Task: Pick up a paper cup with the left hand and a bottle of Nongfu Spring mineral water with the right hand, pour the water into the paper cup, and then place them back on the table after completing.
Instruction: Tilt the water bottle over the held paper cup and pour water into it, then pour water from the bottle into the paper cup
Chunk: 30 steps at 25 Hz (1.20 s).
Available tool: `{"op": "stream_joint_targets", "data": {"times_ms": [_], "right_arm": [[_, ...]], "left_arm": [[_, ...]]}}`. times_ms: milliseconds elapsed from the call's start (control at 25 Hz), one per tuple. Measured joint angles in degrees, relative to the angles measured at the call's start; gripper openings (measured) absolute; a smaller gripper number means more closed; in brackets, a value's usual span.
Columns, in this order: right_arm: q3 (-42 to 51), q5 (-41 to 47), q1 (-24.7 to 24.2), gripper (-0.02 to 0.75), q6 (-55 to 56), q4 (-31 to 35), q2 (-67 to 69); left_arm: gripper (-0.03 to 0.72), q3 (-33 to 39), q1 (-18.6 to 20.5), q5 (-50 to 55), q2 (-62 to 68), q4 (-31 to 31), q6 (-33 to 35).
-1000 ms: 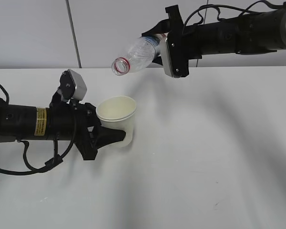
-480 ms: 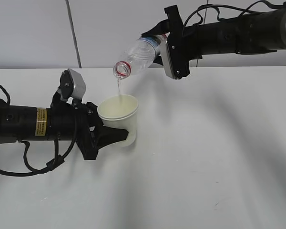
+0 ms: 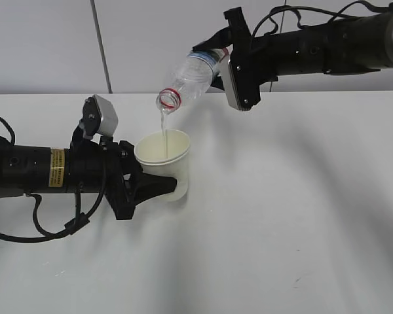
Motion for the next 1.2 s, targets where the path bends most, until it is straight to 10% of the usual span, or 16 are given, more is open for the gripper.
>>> {"op": "stream_joint_targets", "data": {"times_ms": [1200], "right_arm": [[0.0, -0.1, 0.0, 0.475, -2.7, 0.1, 0.0]], "left_arm": [[0.375, 0.0, 0.0, 0.0, 0.0, 0.0, 0.0]]}}
